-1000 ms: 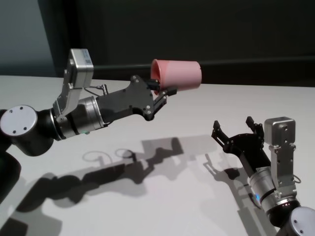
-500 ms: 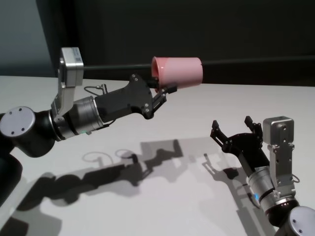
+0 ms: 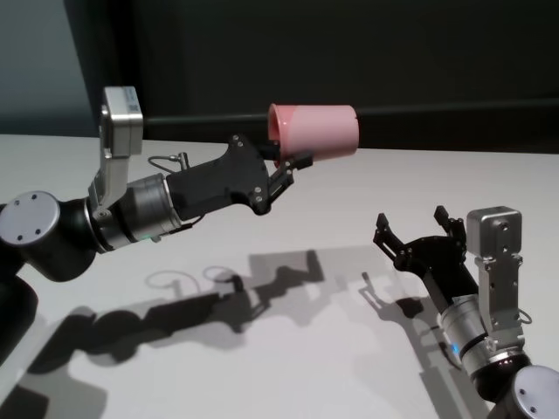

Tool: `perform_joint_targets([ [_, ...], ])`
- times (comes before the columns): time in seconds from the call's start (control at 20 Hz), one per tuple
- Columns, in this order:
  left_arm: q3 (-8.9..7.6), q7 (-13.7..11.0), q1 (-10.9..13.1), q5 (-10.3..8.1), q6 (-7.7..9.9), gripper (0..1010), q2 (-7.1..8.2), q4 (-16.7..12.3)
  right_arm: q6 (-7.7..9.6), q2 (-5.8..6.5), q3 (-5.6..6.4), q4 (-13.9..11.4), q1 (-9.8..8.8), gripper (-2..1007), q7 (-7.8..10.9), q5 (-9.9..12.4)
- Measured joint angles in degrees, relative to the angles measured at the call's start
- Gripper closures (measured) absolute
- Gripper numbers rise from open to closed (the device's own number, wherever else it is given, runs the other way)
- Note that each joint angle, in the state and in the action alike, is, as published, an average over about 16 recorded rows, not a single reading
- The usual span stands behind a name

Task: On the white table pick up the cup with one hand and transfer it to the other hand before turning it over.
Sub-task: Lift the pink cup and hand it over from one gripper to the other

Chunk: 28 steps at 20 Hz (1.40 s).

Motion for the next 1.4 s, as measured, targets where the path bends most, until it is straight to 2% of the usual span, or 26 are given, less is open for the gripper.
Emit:
perform_joint_targets([
  [1.4,0.34,-0.2,0.1,0.31,-0.03,958,0.32,-0.2,0.0,0.0,0.0,0.0,0.0,3,0.0,0.0],
])
